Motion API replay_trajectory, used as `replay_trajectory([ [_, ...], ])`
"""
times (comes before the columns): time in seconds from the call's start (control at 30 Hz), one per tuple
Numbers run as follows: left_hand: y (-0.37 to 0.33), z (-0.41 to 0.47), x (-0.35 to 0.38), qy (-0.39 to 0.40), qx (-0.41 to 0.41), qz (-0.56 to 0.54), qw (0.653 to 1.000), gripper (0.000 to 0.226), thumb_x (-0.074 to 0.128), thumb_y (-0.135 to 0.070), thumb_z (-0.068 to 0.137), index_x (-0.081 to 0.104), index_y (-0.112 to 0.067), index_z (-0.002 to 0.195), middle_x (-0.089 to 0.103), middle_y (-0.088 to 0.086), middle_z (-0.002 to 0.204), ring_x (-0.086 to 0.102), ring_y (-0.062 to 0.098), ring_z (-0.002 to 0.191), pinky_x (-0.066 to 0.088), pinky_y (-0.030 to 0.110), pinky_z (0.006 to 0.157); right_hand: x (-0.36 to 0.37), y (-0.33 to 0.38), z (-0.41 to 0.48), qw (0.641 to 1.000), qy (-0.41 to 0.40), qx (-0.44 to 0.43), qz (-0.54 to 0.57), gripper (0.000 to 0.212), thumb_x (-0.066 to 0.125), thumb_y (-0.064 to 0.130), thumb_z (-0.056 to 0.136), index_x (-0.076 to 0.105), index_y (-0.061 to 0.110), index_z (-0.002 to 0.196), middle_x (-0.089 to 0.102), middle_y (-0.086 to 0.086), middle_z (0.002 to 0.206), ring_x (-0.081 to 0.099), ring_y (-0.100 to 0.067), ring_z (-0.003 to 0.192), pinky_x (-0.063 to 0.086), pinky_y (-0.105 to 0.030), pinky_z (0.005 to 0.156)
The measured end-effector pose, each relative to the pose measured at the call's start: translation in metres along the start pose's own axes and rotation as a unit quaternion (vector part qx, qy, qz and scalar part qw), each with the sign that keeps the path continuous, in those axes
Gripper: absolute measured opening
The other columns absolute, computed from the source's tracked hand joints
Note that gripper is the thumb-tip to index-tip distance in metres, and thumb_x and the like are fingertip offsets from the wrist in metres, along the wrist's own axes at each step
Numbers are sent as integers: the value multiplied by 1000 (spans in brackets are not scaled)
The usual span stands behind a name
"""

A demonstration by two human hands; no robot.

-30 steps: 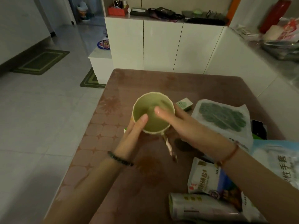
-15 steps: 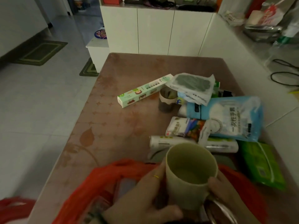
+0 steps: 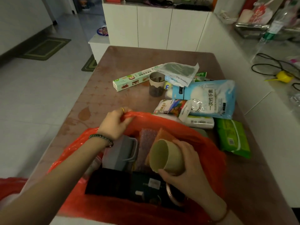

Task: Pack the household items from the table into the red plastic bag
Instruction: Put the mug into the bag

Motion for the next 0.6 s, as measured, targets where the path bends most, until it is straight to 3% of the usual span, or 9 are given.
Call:
replay_trajectory([
  [0.1,-4,4,-5,-32,-30,-74,996,19,51,-15,91,52,-23,74,52,-15,67,49,0,61,38,9,55,-1,-13,-4,999,24,13,-41,81,60,75,56,19,59,123,25,21,138,26,-9,126,33,-33,104],
  [0.23,4,4,-6,-58,-100,-149,982,18,46,-21,93,51,-22,76,56,-5,76,53,15,75,44,29,75,-2,-43,-19,992,113,11,-54,80,39,83,61,-2,69,128,-1,31,145,13,-10,138,25,-43,112],
  [0.3,8,4,-7,-58,-115,-158,979,22,45,-23,94,49,-24,72,56,-4,78,52,17,78,44,31,77,-11,-54,-23,988,119,6,-94,75,32,81,67,-4,66,130,6,27,148,18,-11,139,23,-47,114],
  [0.37,8,6,-8,-54,-107,-163,979,26,45,-22,94,49,-27,69,54,-9,73,51,13,71,43,29,73,-27,-60,-23,992,76,0,-104,70,40,78,69,10,61,130,26,20,147,27,-9,137,26,-46,112],
  [0.43,6,7,-9,-44,-96,-163,981,28,45,-20,94,50,-28,67,53,-11,71,51,8,65,44,25,66,-43,-62,-22,998,34,27,-41,67,51,78,62,21,63,120,39,24,135,36,-2,129,35,-35,107],
  [0.5,2,10,-8,-35,-82,-159,983,30,45,-19,93,51,-27,65,54,-11,69,51,4,64,45,22,63,-43,-51,-18,998,10,40,37,76,57,80,54,20,66,118,36,34,130,34,12,125,36,-17,99],
  [0.53,-1,11,-7,-34,-77,-156,984,30,45,-19,93,51,-27,65,55,-11,68,51,4,63,45,22,63,-37,-42,-14,998,7,26,51,83,61,78,52,19,64,123,33,34,134,31,13,126,35,-15,100],
  [0.6,-4,13,-6,-41,-69,-148,986,32,45,-18,93,50,-26,62,53,-10,64,50,3,60,44,20,60,-21,-28,-5,999,7,12,42,90,69,65,57,26,46,133,32,21,140,32,1,129,37,-29,105],
])
Point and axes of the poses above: each hand's wrist, its own z-axis towards the middle knuckle, its own x-axis out of the palm, y = z × x, the point moved 7 cm from there along z, towards the middle knuckle
